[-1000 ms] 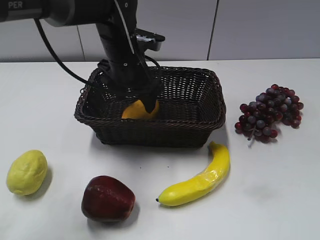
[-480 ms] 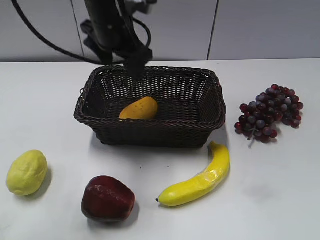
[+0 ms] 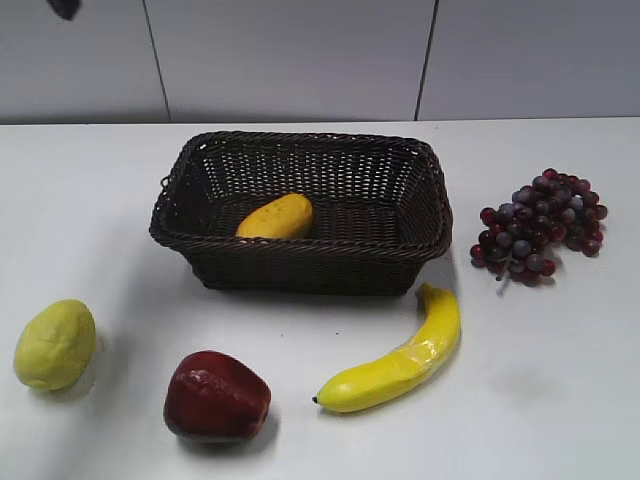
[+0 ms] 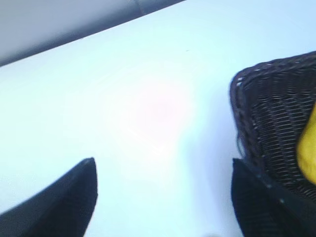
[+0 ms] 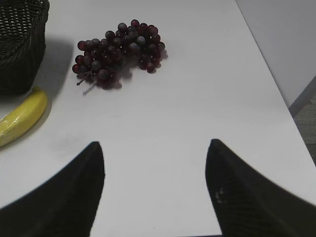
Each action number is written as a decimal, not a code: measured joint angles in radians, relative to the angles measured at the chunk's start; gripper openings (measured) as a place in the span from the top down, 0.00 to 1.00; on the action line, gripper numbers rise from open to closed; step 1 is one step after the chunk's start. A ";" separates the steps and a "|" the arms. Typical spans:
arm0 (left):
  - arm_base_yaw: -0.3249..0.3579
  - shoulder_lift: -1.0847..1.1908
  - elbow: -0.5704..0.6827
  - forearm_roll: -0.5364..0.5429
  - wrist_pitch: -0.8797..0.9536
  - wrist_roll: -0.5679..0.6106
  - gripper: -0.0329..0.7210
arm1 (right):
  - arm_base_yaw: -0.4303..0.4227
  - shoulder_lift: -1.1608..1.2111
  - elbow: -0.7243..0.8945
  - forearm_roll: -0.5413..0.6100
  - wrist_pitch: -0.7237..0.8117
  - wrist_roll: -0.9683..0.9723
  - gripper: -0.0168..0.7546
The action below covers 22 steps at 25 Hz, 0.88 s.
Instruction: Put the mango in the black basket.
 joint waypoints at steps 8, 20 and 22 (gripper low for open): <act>0.186 -0.327 0.436 -0.023 0.008 -0.005 0.16 | 0.000 0.000 0.000 0.000 0.000 0.000 0.33; 0.194 -0.983 0.981 -0.030 0.014 -0.041 0.17 | 0.000 0.000 0.000 0.000 0.000 0.000 0.33; 0.194 -1.118 1.044 -0.030 0.015 -0.043 0.17 | 0.000 0.000 0.000 0.000 0.000 0.000 0.33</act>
